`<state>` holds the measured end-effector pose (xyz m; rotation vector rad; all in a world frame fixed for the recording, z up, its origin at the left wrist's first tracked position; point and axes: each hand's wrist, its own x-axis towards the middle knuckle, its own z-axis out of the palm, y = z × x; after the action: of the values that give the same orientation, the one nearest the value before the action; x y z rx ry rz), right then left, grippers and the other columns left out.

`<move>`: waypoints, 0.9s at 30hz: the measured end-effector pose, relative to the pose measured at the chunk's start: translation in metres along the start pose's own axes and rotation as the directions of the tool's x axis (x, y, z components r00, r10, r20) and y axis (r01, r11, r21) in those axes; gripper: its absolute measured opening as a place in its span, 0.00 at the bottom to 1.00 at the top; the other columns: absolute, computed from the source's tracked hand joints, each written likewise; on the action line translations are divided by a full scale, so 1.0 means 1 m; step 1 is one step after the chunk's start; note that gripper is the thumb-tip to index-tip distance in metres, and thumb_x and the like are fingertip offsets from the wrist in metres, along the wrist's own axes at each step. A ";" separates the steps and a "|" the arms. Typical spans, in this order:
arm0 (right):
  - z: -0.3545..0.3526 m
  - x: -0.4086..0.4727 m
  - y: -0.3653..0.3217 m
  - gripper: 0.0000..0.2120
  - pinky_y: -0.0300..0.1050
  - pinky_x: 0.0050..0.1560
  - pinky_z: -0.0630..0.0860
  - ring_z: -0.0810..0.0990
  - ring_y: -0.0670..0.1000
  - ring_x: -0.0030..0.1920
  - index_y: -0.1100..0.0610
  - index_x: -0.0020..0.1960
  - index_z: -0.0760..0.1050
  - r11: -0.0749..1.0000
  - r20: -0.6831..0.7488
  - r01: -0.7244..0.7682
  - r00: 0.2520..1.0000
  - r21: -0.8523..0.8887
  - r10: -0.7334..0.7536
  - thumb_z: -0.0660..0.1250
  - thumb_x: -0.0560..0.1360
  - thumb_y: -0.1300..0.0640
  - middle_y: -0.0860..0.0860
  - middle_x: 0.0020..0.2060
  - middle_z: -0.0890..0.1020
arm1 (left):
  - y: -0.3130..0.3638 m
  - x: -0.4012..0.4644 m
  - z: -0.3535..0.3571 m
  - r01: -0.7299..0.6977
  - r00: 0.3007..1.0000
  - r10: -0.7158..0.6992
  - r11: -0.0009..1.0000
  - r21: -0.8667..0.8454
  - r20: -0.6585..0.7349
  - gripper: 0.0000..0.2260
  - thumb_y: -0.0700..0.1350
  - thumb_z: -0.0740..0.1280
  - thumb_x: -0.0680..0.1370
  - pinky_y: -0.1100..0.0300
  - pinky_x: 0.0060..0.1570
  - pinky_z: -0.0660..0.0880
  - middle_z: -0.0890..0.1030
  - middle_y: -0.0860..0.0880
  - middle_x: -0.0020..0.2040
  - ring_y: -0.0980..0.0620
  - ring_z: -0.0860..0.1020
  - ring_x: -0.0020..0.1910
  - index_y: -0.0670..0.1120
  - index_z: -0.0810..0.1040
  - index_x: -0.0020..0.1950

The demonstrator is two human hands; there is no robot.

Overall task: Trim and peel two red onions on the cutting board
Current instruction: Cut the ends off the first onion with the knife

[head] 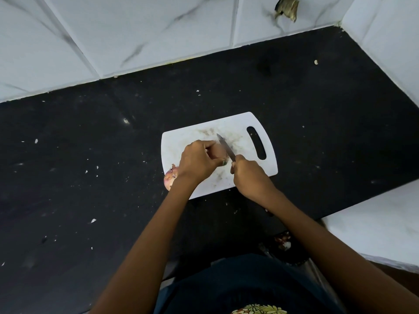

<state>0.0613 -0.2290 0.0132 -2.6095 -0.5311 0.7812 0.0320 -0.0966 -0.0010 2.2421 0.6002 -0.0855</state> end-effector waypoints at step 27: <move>0.002 -0.001 -0.008 0.13 0.50 0.40 0.68 0.78 0.61 0.49 0.63 0.61 0.64 0.987 -0.023 -0.029 0.999 -0.156 0.026 0.54 0.77 0.67 0.61 0.50 0.78 | 0.004 0.007 0.005 -0.035 0.999 0.038 0.994 0.108 -0.021 0.16 0.47 0.75 0.70 0.59 0.49 0.75 0.82 0.47 0.52 0.48 0.79 0.51 0.47 0.83 0.56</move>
<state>0.0576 -0.2223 0.0151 -2.7710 -0.5730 0.7475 0.0406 -0.0997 -0.0033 2.3601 0.5787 -0.0757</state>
